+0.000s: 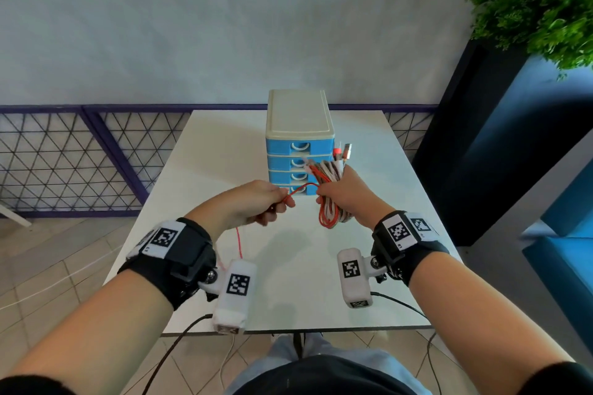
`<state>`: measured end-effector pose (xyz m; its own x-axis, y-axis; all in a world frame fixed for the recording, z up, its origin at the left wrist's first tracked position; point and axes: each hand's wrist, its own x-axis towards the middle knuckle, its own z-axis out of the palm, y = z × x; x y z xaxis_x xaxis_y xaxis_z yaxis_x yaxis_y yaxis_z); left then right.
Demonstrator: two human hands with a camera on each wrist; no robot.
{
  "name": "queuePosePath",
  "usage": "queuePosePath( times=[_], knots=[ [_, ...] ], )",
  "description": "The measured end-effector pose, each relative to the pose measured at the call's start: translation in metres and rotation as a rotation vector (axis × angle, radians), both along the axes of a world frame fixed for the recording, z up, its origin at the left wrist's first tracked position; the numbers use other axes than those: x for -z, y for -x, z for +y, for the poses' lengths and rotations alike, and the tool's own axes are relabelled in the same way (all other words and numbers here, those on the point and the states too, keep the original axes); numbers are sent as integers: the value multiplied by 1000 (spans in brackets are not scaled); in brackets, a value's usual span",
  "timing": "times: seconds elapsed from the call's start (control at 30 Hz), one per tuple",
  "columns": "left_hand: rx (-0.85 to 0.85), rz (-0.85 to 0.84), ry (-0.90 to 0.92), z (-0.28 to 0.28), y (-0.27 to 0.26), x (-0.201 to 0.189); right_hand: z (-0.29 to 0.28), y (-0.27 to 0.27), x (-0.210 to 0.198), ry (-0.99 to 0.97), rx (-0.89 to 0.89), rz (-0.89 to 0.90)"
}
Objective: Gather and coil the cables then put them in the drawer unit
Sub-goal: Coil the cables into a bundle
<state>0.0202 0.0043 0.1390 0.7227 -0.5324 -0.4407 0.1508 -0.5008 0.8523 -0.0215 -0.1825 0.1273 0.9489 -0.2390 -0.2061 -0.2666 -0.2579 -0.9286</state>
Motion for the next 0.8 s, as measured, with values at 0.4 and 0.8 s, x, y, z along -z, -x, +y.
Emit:
queuePosePath(
  times=[0.4, 0.8],
  knots=[
    [-128, 363, 411, -18, 23, -3, 9, 4, 4, -503, -57, -120],
    [-134, 308, 384, -26, 26, -1, 12, 7, -5, -615, -214, -80]
  ],
)
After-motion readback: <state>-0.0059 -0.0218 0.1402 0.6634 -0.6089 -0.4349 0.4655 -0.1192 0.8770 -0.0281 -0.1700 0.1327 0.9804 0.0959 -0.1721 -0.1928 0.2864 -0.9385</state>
